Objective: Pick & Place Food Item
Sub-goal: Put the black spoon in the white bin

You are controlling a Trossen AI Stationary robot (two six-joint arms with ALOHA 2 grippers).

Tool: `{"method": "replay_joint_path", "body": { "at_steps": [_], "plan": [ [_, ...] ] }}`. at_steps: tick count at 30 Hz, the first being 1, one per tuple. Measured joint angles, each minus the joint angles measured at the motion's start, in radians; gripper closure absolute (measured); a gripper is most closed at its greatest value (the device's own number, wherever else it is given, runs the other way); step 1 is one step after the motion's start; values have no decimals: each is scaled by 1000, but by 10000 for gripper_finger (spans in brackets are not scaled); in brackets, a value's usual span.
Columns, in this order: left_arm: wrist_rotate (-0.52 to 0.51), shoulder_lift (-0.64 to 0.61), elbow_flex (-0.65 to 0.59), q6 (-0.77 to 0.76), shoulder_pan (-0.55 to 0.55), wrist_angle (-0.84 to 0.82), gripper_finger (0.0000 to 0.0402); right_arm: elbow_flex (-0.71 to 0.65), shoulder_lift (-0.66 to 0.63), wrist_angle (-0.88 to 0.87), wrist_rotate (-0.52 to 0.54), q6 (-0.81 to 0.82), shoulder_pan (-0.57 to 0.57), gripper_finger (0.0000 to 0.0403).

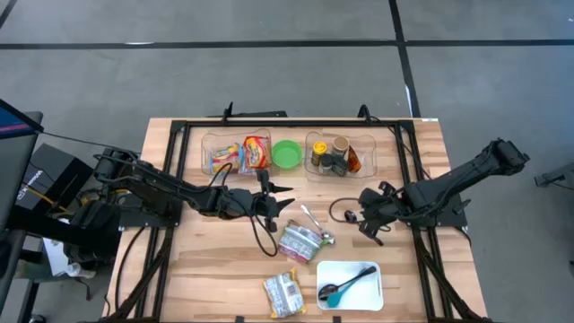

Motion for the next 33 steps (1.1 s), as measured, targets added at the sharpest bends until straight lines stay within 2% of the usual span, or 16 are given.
{"method": "replay_joint_path", "body": {
  "at_steps": [6,9,12,23,33],
  "plan": [
    [0,0,0,2,2,8,262,-2,-49,-8,-49,199,-5,321],
    [0,0,0,2,2,8,262,-2,-46,-3,-117,255,-5,321],
    [0,0,0,2,2,8,262,-2,-8,7,-187,233,-3,321],
    [0,0,0,0,2,8,262,-2,186,11,-190,210,-23,321],
    [0,0,0,1,2,7,262,-2,290,152,-197,146,-18,321]
  ]
}}
